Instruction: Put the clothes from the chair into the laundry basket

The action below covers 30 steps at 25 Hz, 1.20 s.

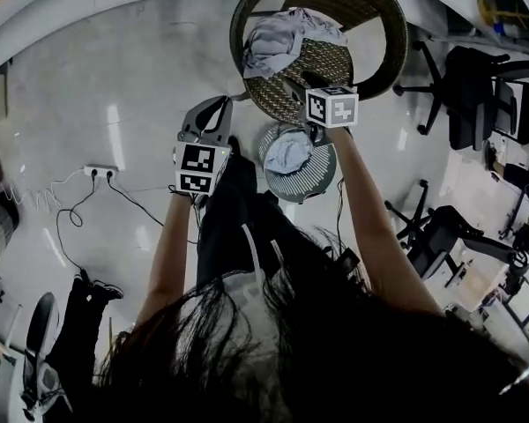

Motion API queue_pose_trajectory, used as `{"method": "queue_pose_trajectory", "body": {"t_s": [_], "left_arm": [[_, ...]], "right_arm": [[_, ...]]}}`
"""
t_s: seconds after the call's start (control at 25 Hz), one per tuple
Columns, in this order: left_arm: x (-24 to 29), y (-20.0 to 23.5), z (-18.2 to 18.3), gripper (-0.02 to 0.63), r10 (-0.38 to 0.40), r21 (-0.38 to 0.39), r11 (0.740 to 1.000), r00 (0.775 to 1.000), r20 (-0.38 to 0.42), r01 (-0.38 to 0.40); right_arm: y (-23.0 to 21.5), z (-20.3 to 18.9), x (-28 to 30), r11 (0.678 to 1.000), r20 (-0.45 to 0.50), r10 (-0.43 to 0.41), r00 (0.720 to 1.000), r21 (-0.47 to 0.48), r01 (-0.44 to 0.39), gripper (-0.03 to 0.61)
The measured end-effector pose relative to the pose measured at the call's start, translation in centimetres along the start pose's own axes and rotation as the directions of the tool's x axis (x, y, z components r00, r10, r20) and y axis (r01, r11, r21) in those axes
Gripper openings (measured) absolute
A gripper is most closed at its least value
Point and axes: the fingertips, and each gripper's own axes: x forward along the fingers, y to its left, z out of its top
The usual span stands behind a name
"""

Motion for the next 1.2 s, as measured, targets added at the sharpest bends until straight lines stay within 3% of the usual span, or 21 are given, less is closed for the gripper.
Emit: {"method": "queue_pose_trajectory", "body": {"t_s": [0.24, 0.48, 0.76, 0.88, 1.04, 1.2], "left_arm": [[3.2, 1.3, -1.6, 0.023, -0.046, 0.044, 0.998, 0.999, -0.027, 0.047], [5.8, 2.9, -2.6, 0.023, -0.07, 0.087, 0.993, 0.996, -0.048, 0.074], [7.3, 3.2, -4.8, 0.023, -0.115, 0.123, 0.984, 0.988, -0.103, 0.128], [7.5, 3.5, -5.8, 0.023, -0.111, 0.115, 0.985, 0.987, -0.12, 0.125], [7.4, 4.0, -6.8, 0.023, -0.098, 0.1, 0.989, 0.986, -0.134, 0.112], [7.0, 4.8, -7.6, 0.023, -0.087, 0.096, 0.99, 0.985, -0.147, 0.102]], "right_arm": [[-4.7, -1.8, 5.3, 0.972, -0.002, -0.018, 1.0, 0.236, 0.018, 0.252], [-8.6, -3.5, 9.8, 0.934, -0.031, -0.084, 0.996, 0.346, 0.089, 0.273], [-11.6, -3.7, 14.1, 0.846, 0.014, -0.118, 0.993, 0.525, 0.093, 0.279], [-12.0, -3.2, 15.6, 0.842, 0.025, -0.116, 0.993, 0.533, 0.085, 0.279], [-12.1, -4.0, 17.7, 0.89, -0.072, -0.151, 0.986, 0.423, 0.168, 0.279], [-11.7, -4.7, 19.3, 0.907, -0.13, -0.199, 0.971, 0.35, 0.233, 0.278]]}}
